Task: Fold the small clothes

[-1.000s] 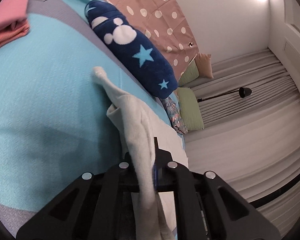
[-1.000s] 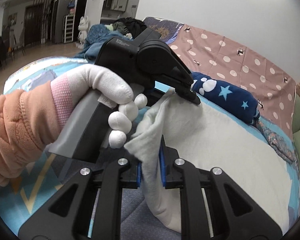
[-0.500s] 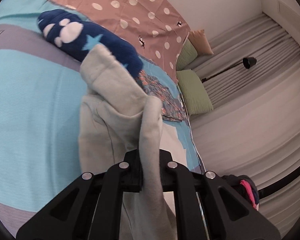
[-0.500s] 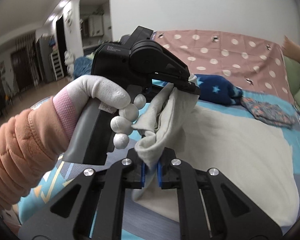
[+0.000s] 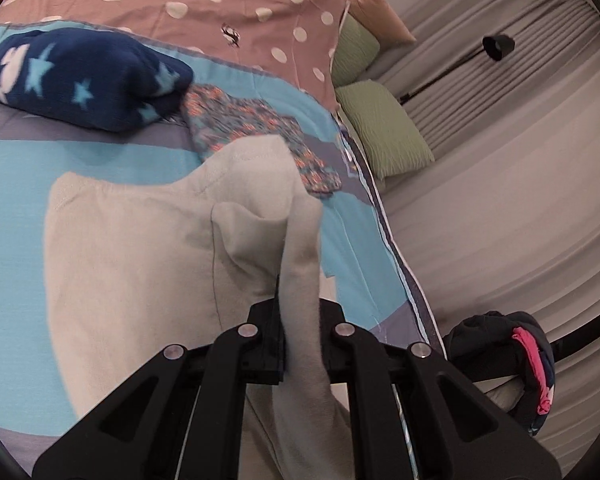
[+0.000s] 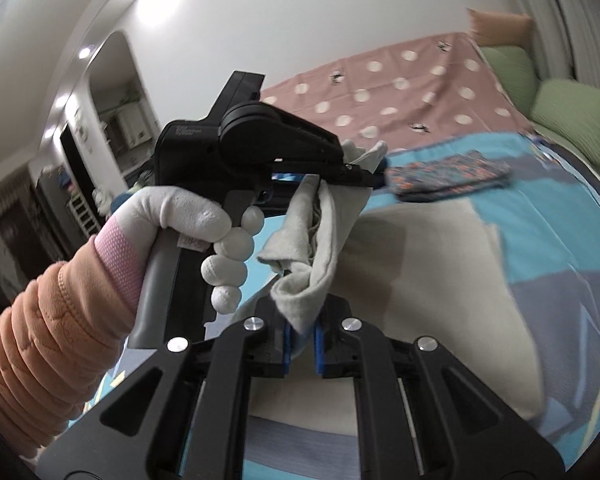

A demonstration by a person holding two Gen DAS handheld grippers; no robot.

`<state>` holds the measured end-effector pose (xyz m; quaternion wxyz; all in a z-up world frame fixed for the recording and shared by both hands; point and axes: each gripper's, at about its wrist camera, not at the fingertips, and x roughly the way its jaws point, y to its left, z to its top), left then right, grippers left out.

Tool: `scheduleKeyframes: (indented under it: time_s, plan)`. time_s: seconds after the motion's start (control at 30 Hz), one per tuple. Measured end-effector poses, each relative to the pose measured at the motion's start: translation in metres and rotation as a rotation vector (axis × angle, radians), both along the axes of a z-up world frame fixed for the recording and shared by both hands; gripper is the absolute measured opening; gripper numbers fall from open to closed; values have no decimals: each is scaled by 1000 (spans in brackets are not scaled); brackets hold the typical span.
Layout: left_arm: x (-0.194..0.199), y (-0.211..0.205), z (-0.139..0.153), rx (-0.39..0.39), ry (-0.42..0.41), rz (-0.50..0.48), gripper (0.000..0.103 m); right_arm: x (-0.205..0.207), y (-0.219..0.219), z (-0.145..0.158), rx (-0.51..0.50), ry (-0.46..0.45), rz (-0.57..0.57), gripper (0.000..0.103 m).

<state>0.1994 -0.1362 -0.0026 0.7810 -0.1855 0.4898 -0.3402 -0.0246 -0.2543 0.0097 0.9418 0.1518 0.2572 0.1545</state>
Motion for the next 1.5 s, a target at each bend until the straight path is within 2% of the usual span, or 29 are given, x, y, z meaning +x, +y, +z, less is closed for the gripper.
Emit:
scheduleKeyframes:
  time_s: [0.2, 0.47, 0.5, 0.57, 0.67, 0.73, 0.8, 0.83, 0.9, 0.97, 1.07, 1.17, 1.3, 1.37, 1.5]
  plan:
    - [5, -61, -16, 69, 27, -44, 7, -2, -57, -19, 86, 59, -91, 8]
    - [-2, -116, -35, 206, -12, -116, 9, -1, -104, -53, 177, 154, -147, 8]
    - [-3, -121, -40, 229, -14, -124, 10, -1, -107, -58, 185, 172, -147, 8]
    - [-5, -126, -43, 239, -15, -136, 20, 1, -111, -68, 204, 214, -147, 8]
    - [-13, -125, -33, 197, -39, -166, 34, 3, -121, -85, 263, 277, -131, 10]
    - [-23, -120, -15, 167, -73, -188, 42, 3, -128, -90, 302, 295, -116, 12]
    - [-41, -107, 6, 153, -143, -216, 45, 5, -132, -95, 338, 313, -101, 12]
    - [-50, -99, 15, 158, -182, -228, 54, 5, -134, -96, 349, 320, -97, 13]
    - [-74, -78, 31, 198, -283, -237, 58, 8, -135, -98, 362, 331, -90, 13]
    - [-99, -52, 35, 254, -368, -239, 67, 6, -136, -97, 373, 337, -84, 16]
    - [-129, -17, 25, 334, -433, -231, 68, 4, -138, -96, 379, 345, -77, 17]
    - [-155, 22, 3, 411, -437, -202, 68, 3, -139, -95, 375, 353, -73, 17]
    - [-185, 63, -30, 443, -355, -174, 68, 4, -137, -93, 370, 361, -76, 17]
    - [-191, 70, -43, 450, -325, -178, 68, 6, -136, -92, 363, 366, -79, 17]
    - [-197, 72, -56, 495, -342, -143, 68, 7, -135, -90, 353, 378, -90, 19]
